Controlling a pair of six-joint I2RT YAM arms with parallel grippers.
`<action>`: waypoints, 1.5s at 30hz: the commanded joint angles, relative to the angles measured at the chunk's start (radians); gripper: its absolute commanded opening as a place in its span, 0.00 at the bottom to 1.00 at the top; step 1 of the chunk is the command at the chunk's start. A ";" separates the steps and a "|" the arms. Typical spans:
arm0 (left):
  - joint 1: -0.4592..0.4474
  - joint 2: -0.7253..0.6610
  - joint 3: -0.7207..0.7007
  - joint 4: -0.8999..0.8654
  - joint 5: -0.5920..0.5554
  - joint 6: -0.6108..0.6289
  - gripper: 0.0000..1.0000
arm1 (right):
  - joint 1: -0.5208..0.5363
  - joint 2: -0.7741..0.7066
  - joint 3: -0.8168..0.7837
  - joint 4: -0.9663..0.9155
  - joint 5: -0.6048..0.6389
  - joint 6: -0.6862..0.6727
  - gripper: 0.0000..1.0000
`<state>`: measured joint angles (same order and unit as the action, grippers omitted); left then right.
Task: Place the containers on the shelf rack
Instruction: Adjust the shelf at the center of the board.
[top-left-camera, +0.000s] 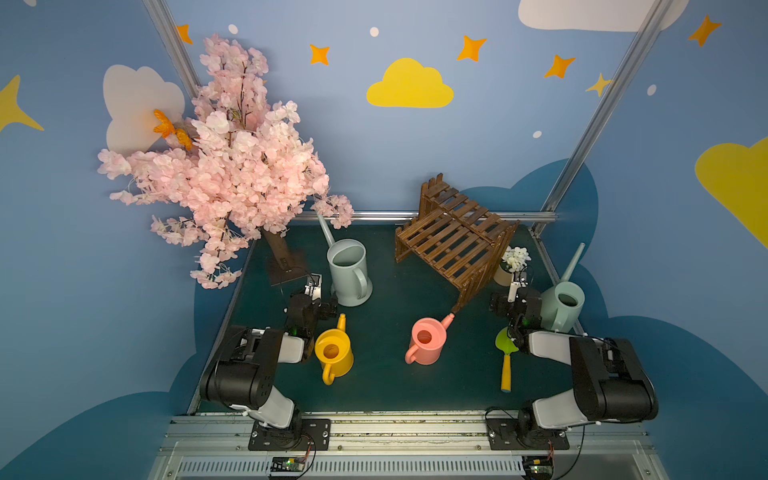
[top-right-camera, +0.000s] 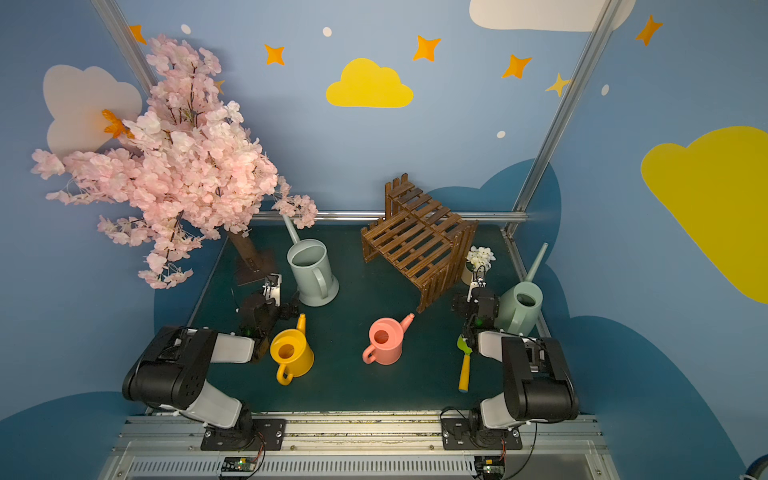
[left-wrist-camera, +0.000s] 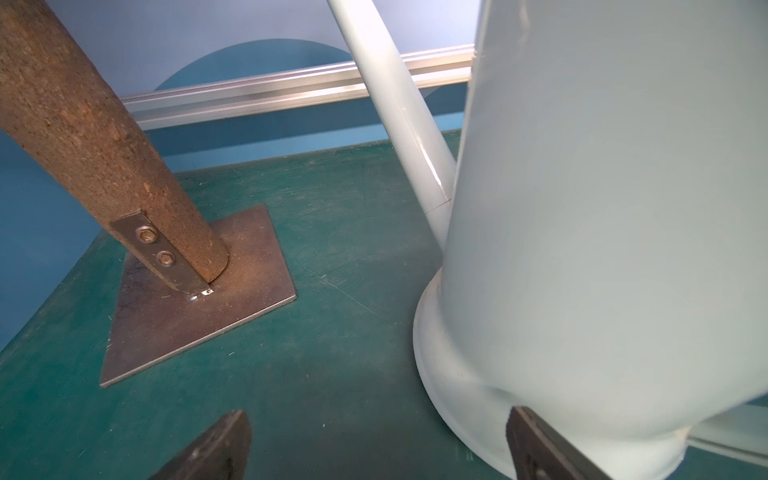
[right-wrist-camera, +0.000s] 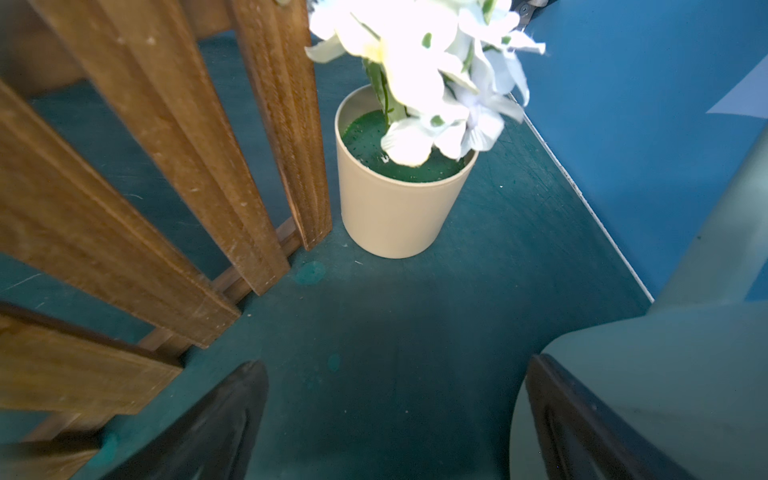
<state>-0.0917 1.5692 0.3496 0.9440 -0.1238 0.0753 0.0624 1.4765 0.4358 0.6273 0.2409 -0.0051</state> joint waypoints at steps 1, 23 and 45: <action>0.000 0.004 0.004 0.025 0.005 0.001 1.00 | 0.003 -0.004 0.019 -0.002 -0.012 -0.005 0.98; -0.036 -0.945 -0.077 -0.443 -0.311 -0.137 1.00 | 0.042 -0.523 0.153 -0.545 0.010 0.235 0.97; -0.491 -0.230 0.978 -1.276 0.119 -0.163 1.00 | 0.289 -0.289 0.686 -1.184 0.188 0.340 0.90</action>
<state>-0.5838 1.2366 1.2041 -0.0940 -0.0944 -0.1043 0.3470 1.1461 1.0817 -0.5076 0.3428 0.3332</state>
